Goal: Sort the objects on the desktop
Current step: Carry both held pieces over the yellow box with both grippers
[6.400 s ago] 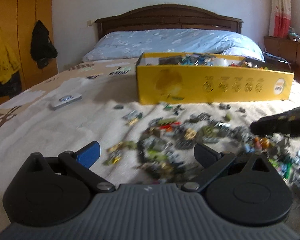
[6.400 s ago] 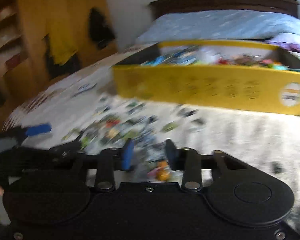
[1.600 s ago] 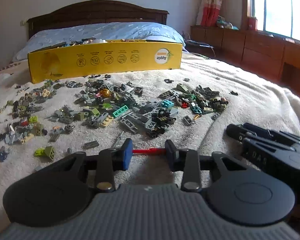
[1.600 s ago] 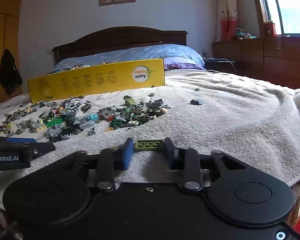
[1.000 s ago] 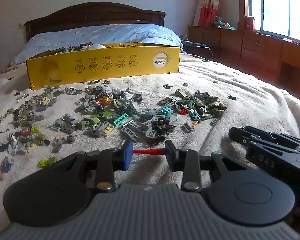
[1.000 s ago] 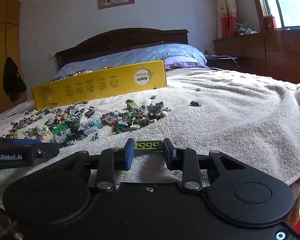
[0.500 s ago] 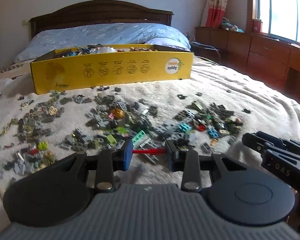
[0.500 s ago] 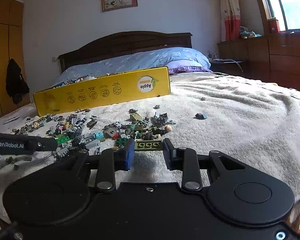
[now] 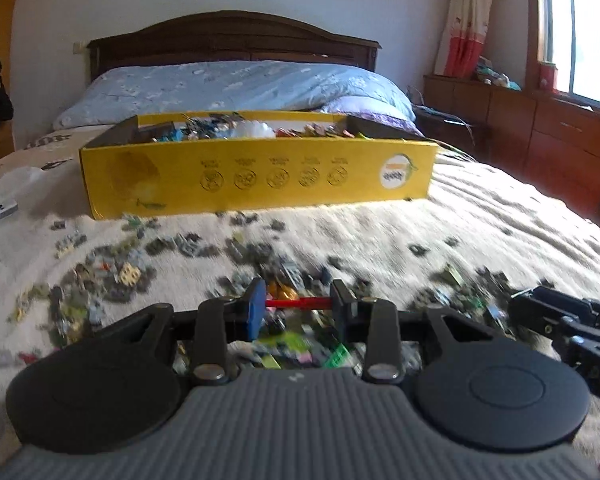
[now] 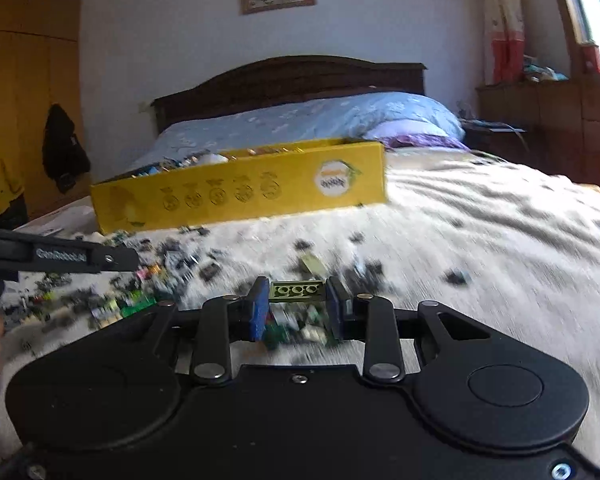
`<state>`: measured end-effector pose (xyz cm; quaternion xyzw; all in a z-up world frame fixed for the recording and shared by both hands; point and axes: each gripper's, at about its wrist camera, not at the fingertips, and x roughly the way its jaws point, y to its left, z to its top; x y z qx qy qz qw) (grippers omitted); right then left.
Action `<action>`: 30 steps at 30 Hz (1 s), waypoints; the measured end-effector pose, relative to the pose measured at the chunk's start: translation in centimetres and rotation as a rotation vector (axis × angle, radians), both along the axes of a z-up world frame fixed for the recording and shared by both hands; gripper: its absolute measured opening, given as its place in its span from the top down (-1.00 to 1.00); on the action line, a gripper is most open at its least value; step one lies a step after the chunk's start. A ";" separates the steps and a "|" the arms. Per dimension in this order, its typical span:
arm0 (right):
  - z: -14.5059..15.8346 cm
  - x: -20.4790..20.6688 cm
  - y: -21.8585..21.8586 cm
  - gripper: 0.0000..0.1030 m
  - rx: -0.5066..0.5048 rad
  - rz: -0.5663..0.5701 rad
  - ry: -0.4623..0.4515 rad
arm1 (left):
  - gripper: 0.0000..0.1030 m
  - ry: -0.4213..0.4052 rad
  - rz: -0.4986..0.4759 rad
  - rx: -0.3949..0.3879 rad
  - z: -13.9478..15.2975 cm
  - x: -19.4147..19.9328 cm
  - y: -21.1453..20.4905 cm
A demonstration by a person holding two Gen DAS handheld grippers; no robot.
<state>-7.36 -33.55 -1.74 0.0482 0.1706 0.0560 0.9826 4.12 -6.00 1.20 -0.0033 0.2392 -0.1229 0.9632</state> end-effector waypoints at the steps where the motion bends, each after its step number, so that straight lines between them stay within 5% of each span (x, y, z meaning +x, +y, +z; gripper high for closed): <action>1: 0.4 0.6 0.1 0.43 -0.001 0.017 -0.002 | 0.25 -0.008 0.004 -0.001 0.2 0.4 0.2; 14: 6.3 11.1 2.3 0.43 0.040 0.165 0.025 | 0.25 -0.186 0.049 0.048 4.6 9.0 2.1; 30: 7.7 29.3 7.6 0.43 0.034 0.182 0.023 | 0.25 -0.171 0.127 0.074 5.6 22.7 0.7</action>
